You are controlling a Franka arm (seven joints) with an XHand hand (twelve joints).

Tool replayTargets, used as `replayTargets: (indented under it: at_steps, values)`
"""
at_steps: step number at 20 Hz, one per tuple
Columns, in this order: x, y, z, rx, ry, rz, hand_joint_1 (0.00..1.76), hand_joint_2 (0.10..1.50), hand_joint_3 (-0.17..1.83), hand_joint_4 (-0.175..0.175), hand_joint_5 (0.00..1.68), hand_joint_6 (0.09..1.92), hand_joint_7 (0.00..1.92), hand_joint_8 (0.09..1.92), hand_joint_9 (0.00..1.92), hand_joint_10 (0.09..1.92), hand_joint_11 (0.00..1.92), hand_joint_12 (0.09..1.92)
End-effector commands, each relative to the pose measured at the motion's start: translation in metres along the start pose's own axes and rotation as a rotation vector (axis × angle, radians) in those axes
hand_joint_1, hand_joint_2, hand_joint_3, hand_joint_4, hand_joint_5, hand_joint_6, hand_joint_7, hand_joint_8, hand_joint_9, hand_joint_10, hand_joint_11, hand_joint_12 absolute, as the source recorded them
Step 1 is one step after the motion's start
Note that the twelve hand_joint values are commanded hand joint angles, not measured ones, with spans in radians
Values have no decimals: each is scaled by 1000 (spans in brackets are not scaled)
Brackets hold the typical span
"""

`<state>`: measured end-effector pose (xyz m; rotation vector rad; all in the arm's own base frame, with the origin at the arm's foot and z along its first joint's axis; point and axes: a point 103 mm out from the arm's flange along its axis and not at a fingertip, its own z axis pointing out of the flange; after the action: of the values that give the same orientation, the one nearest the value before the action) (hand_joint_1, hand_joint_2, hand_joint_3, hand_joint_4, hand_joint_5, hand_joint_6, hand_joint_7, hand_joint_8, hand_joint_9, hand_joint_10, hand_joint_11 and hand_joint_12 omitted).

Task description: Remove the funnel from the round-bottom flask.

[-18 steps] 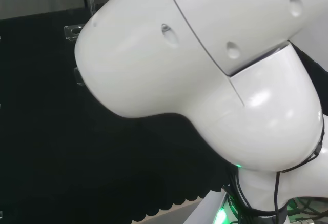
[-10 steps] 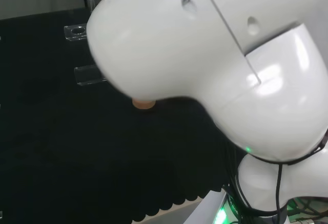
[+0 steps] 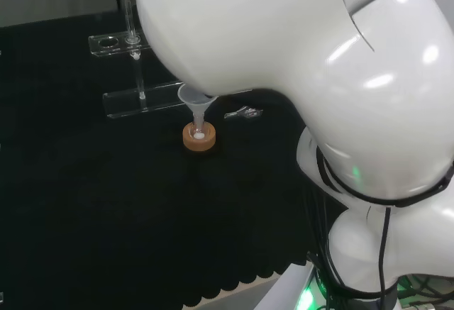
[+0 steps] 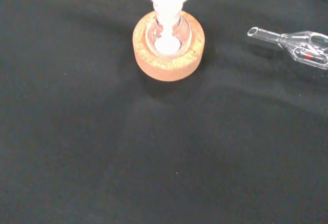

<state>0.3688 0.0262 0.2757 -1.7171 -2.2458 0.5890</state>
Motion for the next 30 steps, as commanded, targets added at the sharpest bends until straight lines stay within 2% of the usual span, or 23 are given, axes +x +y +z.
replayTargets:
  at_steps: [1,5,10,16,24,28,30]
  values:
    - [4,22,6,48,-49,37,662,884,-175,-125,1,87,0,412,124,851,219,1419]
    - [5,30,10,66,-45,44,658,868,-175,-140,0,87,0,282,83,876,234,1410]
    - [3,37,15,73,-44,44,655,860,-175,-140,0,87,0,87,27,902,242,1403]
    - [1,43,20,63,-81,45,654,854,-175,-136,0,87,0,87,0,881,242,1402]
    - [-11,49,27,54,-73,32,655,853,-175,-134,0,87,0,87,0,876,239,1402]
    - [-3,57,33,59,-85,31,653,854,-175,-135,0,87,18,87,5,892,237,1407]
    - [-12,57,35,49,-70,26,656,856,-175,-137,0,87,46,87,17,903,240,1410]
